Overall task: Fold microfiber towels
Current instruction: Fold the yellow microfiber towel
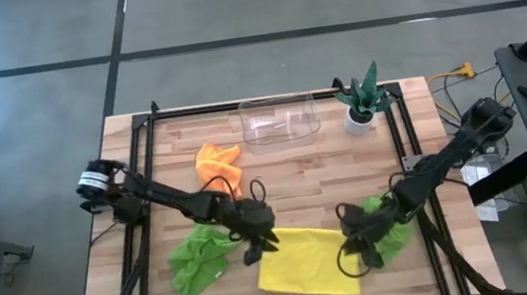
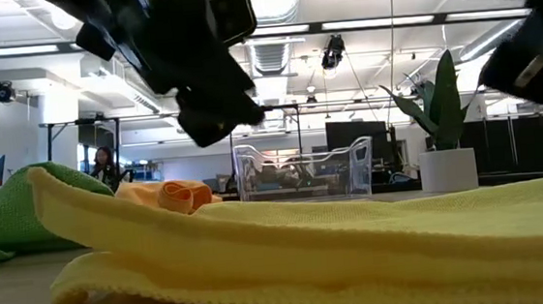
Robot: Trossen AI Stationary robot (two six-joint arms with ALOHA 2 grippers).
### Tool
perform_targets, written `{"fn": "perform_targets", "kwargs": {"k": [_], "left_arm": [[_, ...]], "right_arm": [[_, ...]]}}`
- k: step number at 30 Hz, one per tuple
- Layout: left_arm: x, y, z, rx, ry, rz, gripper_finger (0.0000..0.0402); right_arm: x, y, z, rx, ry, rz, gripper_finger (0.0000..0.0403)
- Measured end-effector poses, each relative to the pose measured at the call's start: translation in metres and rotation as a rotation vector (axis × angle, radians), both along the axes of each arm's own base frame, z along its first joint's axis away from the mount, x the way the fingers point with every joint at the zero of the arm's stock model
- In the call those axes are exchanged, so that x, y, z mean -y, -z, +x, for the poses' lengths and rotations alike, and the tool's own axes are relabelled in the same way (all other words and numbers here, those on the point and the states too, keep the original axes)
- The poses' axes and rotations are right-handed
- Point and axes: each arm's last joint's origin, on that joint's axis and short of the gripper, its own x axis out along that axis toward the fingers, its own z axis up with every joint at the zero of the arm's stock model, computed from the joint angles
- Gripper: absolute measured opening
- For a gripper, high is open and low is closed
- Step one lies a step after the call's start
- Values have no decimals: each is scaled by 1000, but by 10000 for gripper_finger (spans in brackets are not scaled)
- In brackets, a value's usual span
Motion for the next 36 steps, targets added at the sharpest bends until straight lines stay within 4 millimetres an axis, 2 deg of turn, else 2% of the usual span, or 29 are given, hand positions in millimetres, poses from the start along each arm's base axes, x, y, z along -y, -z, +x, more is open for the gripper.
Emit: {"fn": "perform_targets", "kwargs": {"k": [5, 14, 20, 26, 36], "left_arm": [[-4, 15, 4, 6, -29, 148, 122], [-8, 45, 10, -78, -30, 180, 122], [-16, 55, 7, -153, -81, 247, 122], [-35, 56, 7, -188, -105, 289, 122], [-82, 51, -2, -306, -198, 348, 122]], "right_arm": [[11, 19, 6, -70, 26, -130, 77], [19, 52, 17, -189, 33, -222, 73], [32, 55, 36, -182, 43, -256, 73], [59, 55, 55, -173, 82, -302, 71], [112, 52, 59, -228, 129, -404, 72]]}}
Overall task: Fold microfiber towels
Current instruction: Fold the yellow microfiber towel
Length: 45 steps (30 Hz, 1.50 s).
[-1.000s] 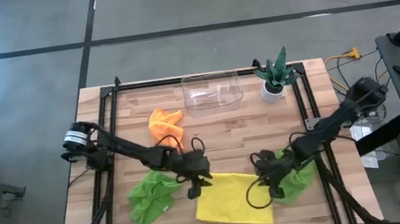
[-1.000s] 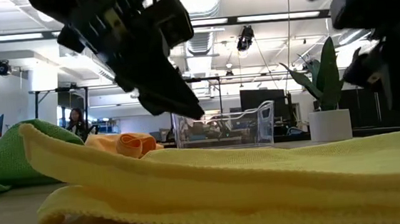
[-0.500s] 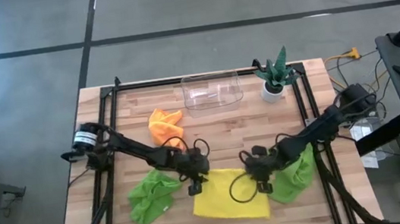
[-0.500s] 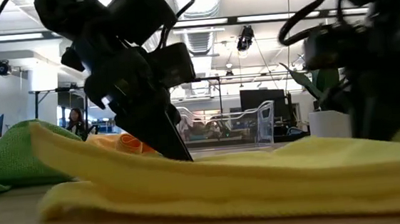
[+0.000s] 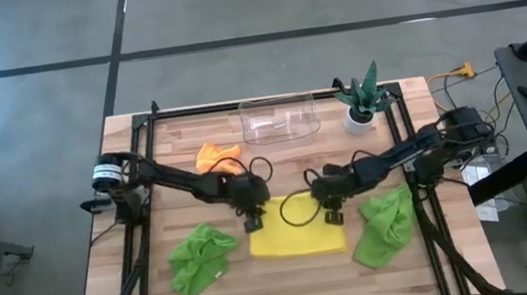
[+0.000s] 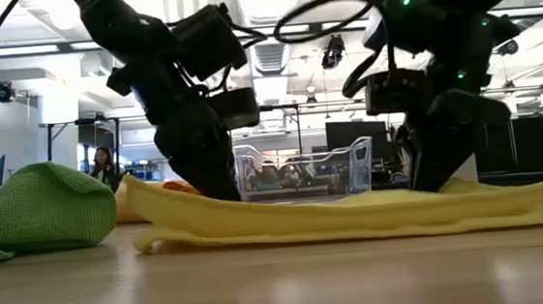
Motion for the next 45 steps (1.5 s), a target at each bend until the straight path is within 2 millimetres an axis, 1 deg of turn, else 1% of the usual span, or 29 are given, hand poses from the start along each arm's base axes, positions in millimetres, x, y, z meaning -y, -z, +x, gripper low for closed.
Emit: {"fn": "perform_targets", "kwargs": {"k": [3, 7, 11, 14, 19, 25, 28, 32, 35, 38, 41, 43, 45], "left_arm": [[-10, -3, -4, -24, -9, 42, 122], [-22, -7, -9, -41, -41, 51, 122], [-27, -14, -13, -44, -54, 55, 122], [-28, -23, -14, -12, -63, 63, 122], [-28, -50, -20, 75, -79, 79, 122], [-28, -95, -35, 229, -134, 59, 122], [-23, -117, -45, 312, -123, 47, 122], [-18, -139, -53, 422, -168, -32, 122], [-13, -149, -55, 486, -209, -100, 122], [-6, -151, -55, 501, -217, -146, 122], [1, -149, -54, 499, -196, -156, 122], [6, -147, -52, 490, -188, -166, 122], [9, -145, -53, 471, -207, -196, 122]], "right_arm": [[13, -2, -1, -9, 8, -20, 70], [26, -4, -3, -27, 46, -26, 71], [34, -8, -8, -42, 75, -27, 72], [37, -18, -10, -6, 89, -25, 72], [40, -47, -19, 105, 105, -29, 72], [40, -84, -37, 265, 176, 12, 72], [34, -92, -51, 318, 183, 89, 73], [17, -89, -72, 345, 159, 195, 73], [3, -82, -86, 371, 145, 266, 73], [-9, -74, -94, 456, 144, 364, 73], [-18, -66, -95, 541, 165, 425, 73], [-23, -58, -97, 547, 183, 439, 73], [-26, -49, -97, 519, 218, 451, 73]]}}
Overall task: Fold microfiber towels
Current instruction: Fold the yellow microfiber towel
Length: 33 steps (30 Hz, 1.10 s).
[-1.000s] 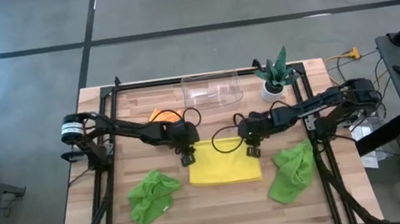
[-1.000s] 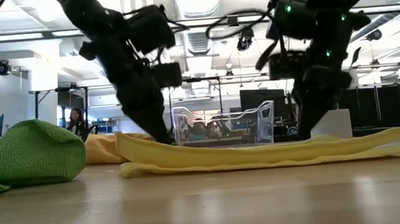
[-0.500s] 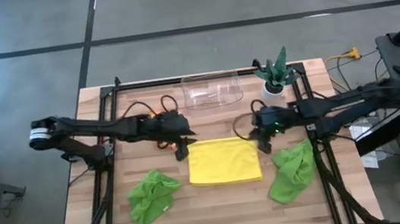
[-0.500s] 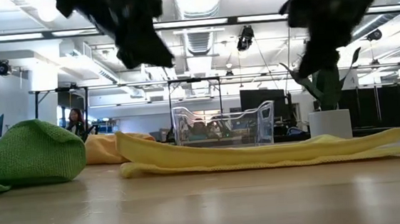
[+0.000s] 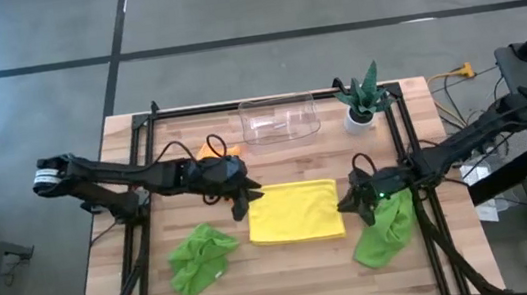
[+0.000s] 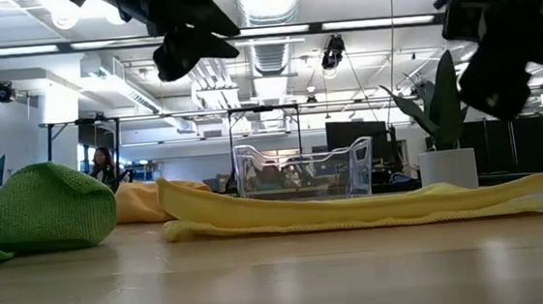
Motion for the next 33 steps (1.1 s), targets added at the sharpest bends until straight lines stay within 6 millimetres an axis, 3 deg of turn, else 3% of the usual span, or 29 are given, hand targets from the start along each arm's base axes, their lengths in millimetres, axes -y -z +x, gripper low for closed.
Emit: {"fn": "perform_targets", "kwargs": {"k": [5, 11, 15, 21, 27, 33], "left_arm": [[3, -1, -1, 1, -5, -22, 122], [0, 1, -2, -21, 29, 37, 122], [-8, 9, 2, -51, 140, -24, 122], [-26, 48, 20, -195, 289, 107, 122], [-44, 94, 37, -316, 368, 255, 122], [-51, 121, 50, -392, 407, 281, 122]], "right_arm": [[-6, 13, 0, -94, 58, 83, 73], [-15, -6, 17, -49, 100, 100, 73], [-20, -18, 33, -34, 186, 135, 72], [-39, -18, 69, -58, 236, 59, 72], [-63, 7, 107, -225, 276, -5, 72], [-87, 24, 126, -454, 353, -64, 72]]}}
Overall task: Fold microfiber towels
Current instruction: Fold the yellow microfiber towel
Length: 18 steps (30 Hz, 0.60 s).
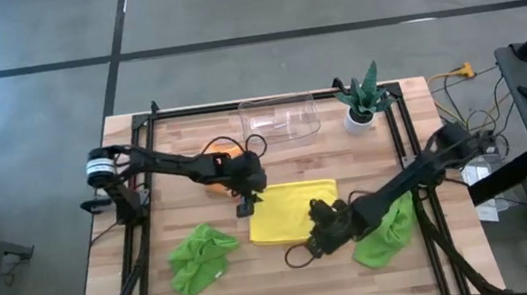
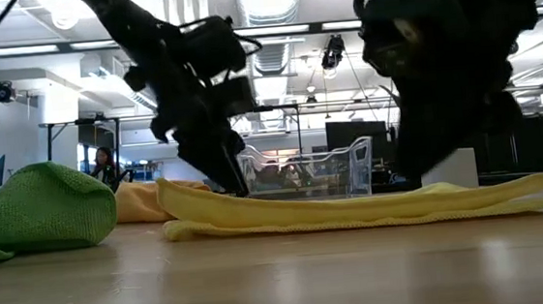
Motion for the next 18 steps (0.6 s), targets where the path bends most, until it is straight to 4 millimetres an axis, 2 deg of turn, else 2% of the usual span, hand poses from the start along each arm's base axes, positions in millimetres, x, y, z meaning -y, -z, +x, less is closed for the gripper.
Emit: {"fn": "perform_targets", "kwargs": {"k": [4, 6, 11, 18], "left_arm": [[4, 16, 1, -67, 1, -32, 122], [8, 18, 1, -81, -11, -59, 122], [24, 17, -1, -115, -39, -128, 122], [58, 5, 0, -131, -120, -284, 122]], "right_arm": [[-5, 5, 4, -186, 11, -91, 72], [-5, 6, 5, -254, -3, -133, 72], [3, 13, 7, -312, -34, -182, 72], [29, 24, 4, -380, -136, -266, 72]]}}
